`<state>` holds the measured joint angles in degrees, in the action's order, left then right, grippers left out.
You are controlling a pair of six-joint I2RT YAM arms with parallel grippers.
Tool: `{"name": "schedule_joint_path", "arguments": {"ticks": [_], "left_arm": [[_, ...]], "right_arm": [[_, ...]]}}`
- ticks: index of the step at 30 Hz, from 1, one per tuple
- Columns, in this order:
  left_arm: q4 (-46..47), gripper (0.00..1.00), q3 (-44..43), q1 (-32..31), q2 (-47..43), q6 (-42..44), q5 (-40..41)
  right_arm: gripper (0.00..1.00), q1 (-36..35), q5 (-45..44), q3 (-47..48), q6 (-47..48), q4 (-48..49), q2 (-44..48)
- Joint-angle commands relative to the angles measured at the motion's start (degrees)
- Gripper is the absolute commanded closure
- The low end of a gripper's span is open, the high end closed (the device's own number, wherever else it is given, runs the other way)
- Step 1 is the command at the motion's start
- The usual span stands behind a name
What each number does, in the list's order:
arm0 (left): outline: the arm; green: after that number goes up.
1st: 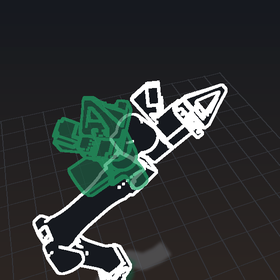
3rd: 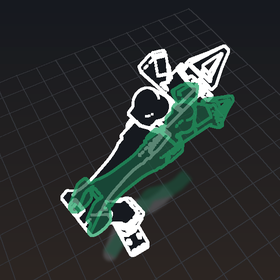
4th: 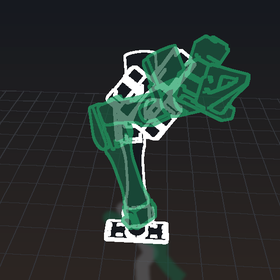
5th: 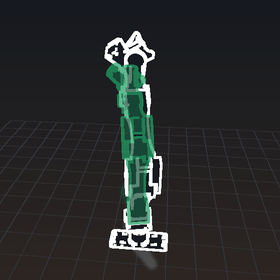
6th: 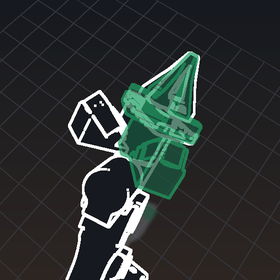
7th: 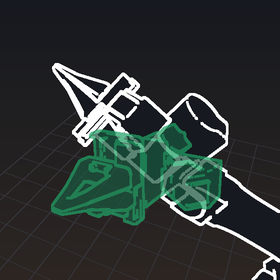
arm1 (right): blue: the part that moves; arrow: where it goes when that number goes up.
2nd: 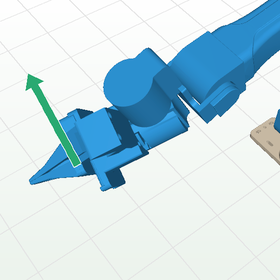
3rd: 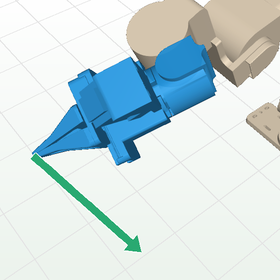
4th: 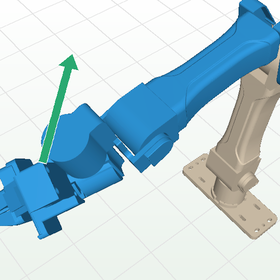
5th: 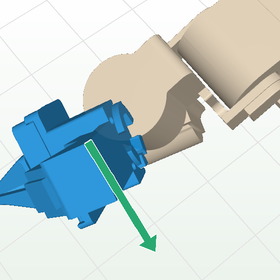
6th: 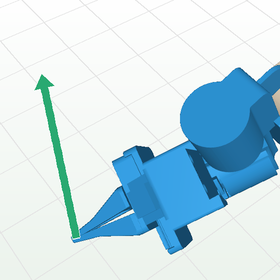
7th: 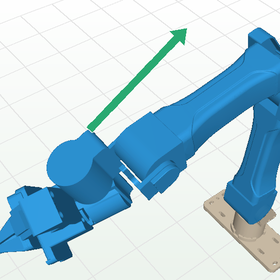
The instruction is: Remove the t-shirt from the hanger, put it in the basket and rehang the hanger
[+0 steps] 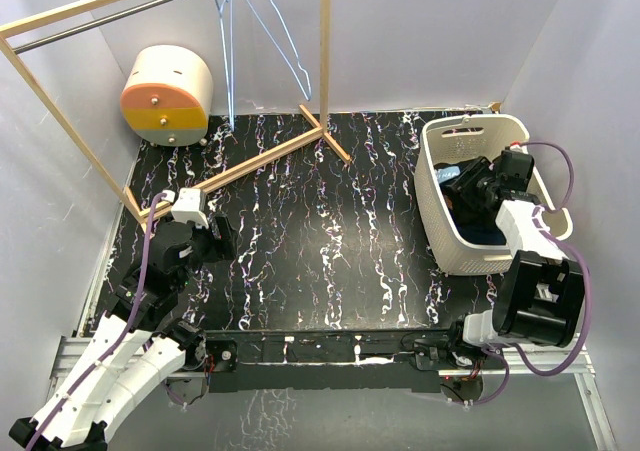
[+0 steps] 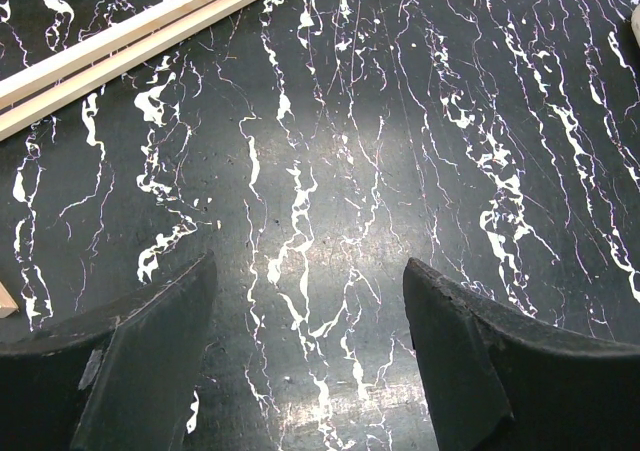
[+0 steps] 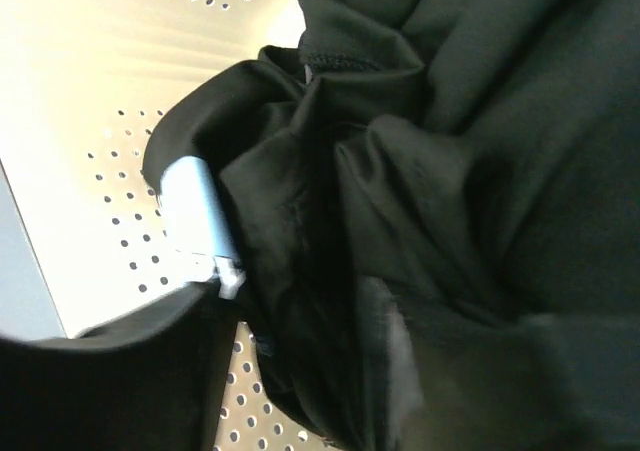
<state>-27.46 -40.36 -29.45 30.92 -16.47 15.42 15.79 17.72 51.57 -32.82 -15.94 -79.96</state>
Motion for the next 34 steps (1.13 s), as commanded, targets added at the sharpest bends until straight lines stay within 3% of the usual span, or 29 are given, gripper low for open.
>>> {"name": "schedule_joint_path", "arguments": {"ticks": [1, 4, 5, 10, 16, 24, 34], "left_arm": [[0.0, 0.26, 0.1, 0.1, 0.1, 0.4, -0.1], [-0.2, 0.22, -0.2, 0.1, 0.2, 0.3, 0.1], [-0.2, 0.19, -0.2, 0.1, 0.1, 0.2, 0.2], [0.1, 0.03, -0.2, 0.1, -1.0, -0.2, 1.1], [-0.4, 0.03, -0.4, 0.0, -2.7, -0.8, 2.9], [-0.4, 0.03, -0.3, 0.0, -3.4, -1.0, 3.2], [-0.2, 0.03, -0.2, 0.0, -3.2, -0.7, 3.2]], "right_arm": [[0.39, 0.1, -2.9, 2.8, 3.3, 2.7, 2.7], [0.03, 0.0, -1.2, 5.6, 4.9, 1.2, 6.2], [0.02, 0.0, -0.2, 7.1, 5.5, 0.4, 7.3], [0.01, -1.6, 7.6, 13.9, 8.2, -1.6, 13.4], [0.02, -5.8, 16.5, 13.9, 9.3, 1.2, 21.3], [0.02, -5.9, 15.2, 6.4, 9.0, 1.0, 33.4], [0.02, -5.9, 15.3, 7.9, 10.7, -4.5, 32.1]]}}
